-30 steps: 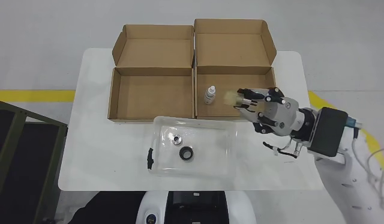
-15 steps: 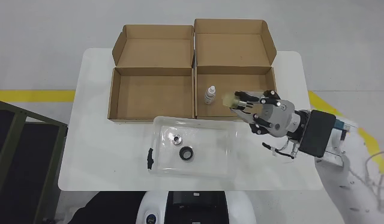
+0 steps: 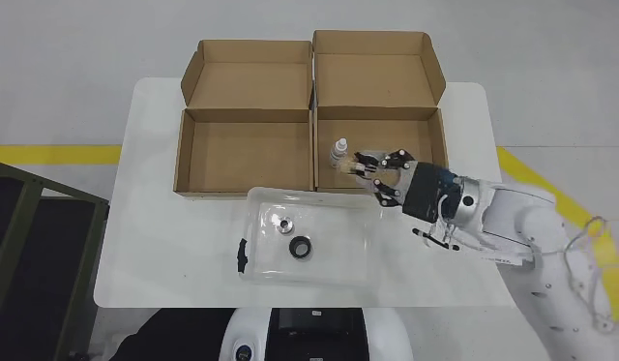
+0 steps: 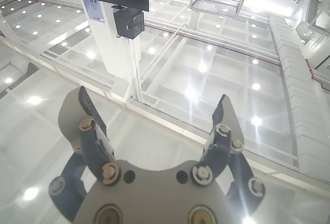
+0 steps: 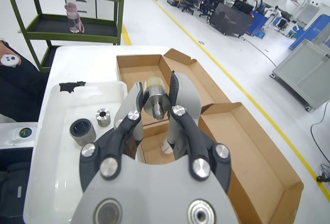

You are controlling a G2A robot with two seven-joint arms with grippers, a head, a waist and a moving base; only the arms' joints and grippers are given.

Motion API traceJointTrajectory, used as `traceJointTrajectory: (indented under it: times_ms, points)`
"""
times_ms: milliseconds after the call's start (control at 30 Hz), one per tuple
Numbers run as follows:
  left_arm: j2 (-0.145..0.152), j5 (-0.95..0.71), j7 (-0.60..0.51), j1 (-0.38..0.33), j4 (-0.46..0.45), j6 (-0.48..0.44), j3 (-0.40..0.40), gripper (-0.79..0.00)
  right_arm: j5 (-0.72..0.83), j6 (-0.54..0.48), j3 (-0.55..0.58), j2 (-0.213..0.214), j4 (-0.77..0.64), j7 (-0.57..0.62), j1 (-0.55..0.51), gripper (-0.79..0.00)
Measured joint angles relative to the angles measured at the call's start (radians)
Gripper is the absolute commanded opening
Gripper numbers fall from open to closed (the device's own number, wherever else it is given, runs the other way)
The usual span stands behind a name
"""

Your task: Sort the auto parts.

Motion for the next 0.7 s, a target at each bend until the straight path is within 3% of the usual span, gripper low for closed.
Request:
traceJointTrajectory:
  times_ms: [333, 700]
  points:
    - [0.0, 0.0, 0.0, 0.0, 0.0, 0.0, 0.0, 0.0, -0.032, 0.079, 0.011, 0.008, 0.018, 0.303, 0.035, -0.785]
    - [0.0, 0.0, 0.0, 0.0, 0.0, 0.0, 0.0, 0.0, 0.112, 0.089, -0.078, -0.004, 0.171, 0.518, 0.171, -0.785]
